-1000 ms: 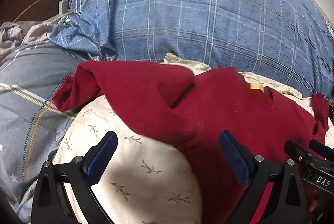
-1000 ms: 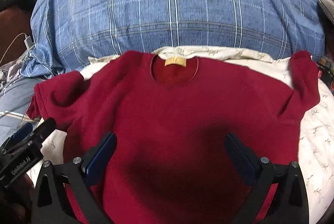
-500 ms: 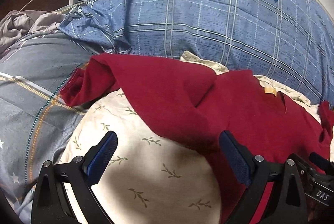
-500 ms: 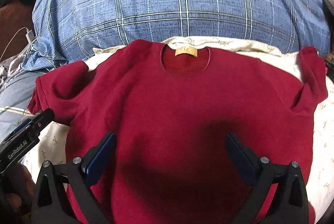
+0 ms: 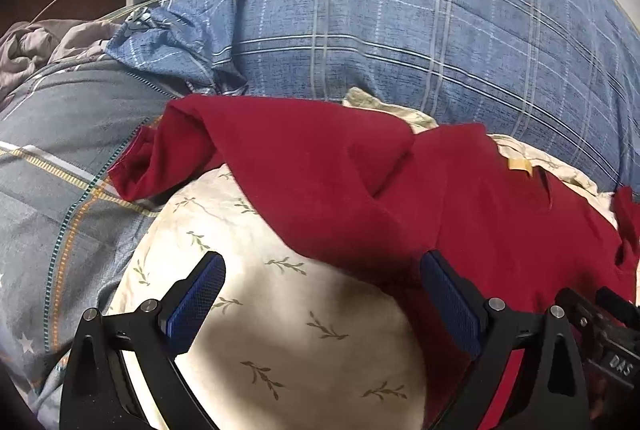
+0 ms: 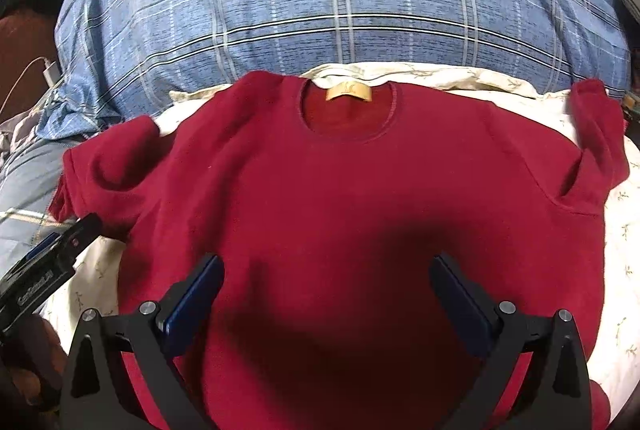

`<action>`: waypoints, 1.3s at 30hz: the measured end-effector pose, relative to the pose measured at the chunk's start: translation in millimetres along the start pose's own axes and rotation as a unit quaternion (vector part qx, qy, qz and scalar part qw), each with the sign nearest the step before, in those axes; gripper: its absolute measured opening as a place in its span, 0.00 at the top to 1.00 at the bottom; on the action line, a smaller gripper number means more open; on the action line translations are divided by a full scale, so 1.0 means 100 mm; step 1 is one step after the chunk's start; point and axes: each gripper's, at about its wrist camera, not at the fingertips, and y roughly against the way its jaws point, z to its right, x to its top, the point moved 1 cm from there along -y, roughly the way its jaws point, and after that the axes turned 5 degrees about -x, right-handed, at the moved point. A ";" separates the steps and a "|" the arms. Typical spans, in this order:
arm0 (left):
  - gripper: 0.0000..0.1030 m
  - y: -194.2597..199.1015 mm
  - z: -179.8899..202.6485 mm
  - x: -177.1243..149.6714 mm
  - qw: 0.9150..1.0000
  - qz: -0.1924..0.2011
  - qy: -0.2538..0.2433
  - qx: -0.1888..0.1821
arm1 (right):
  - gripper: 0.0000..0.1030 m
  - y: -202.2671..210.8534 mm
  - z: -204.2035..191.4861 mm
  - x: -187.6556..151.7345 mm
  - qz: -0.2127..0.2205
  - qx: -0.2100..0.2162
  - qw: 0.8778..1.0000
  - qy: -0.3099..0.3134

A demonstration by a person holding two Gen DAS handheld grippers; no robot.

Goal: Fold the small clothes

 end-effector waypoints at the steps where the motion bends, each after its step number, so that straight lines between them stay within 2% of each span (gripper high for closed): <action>1: 0.05 0.02 0.02 -0.01 1.000 0.002 -0.004 -0.004 | 0.00 0.00 0.02 0.00 0.000 -0.003 1.000 -0.002; 4: 0.05 0.05 0.09 -0.04 1.000 0.004 -0.019 -0.012 | 0.00 -0.01 0.08 0.00 -0.001 -0.007 1.000 -0.009; 15: 0.05 0.16 0.35 -0.19 0.996 0.018 -0.076 -0.033 | 0.00 0.02 0.18 -0.05 0.023 -0.064 0.998 0.019; 39: 0.05 0.10 0.45 -0.27 0.995 0.018 -0.101 -0.008 | 0.00 -0.11 0.29 -0.14 0.015 -0.050 0.999 -0.013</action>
